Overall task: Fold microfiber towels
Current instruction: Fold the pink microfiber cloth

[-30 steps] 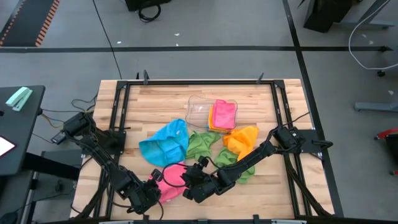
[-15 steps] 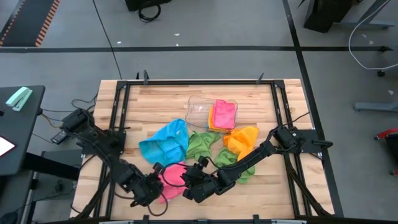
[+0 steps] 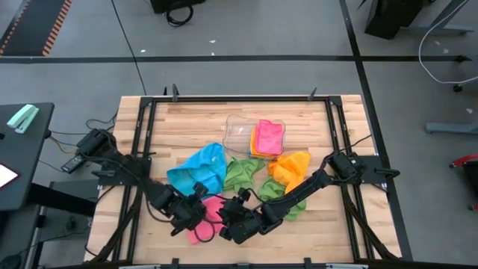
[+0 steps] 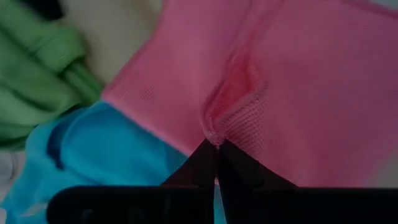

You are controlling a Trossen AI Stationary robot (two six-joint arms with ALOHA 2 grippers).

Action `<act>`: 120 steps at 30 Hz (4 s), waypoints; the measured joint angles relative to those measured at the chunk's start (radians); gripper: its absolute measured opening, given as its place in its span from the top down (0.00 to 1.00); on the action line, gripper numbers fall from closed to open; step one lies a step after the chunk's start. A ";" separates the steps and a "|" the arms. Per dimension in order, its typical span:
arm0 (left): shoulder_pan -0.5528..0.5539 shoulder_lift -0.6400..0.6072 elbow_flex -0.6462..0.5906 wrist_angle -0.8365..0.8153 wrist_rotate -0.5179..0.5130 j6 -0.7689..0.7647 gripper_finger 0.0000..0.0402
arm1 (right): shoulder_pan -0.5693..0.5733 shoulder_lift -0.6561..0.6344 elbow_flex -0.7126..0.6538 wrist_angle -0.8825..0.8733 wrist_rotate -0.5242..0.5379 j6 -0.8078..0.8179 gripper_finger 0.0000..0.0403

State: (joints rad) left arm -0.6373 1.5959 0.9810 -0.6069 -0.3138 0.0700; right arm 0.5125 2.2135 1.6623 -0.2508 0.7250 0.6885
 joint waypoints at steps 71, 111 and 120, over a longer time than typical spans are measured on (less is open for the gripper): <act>-0.068 -0.010 -0.037 0.188 0.036 -0.026 0.47 | 0.040 -0.012 -0.010 0.108 -0.067 -0.060 0.55; 0.231 0.192 0.053 0.140 0.442 0.230 0.67 | 0.131 -0.161 -0.001 -0.304 0.086 0.000 0.66; 0.230 0.212 0.053 0.133 0.444 0.230 0.79 | 0.132 -0.161 -0.002 -0.300 0.086 0.001 0.66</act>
State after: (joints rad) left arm -0.4068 1.8076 1.0336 -0.4740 0.1307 0.3001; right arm 0.6441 2.0525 1.6604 -0.5512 0.8108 0.6893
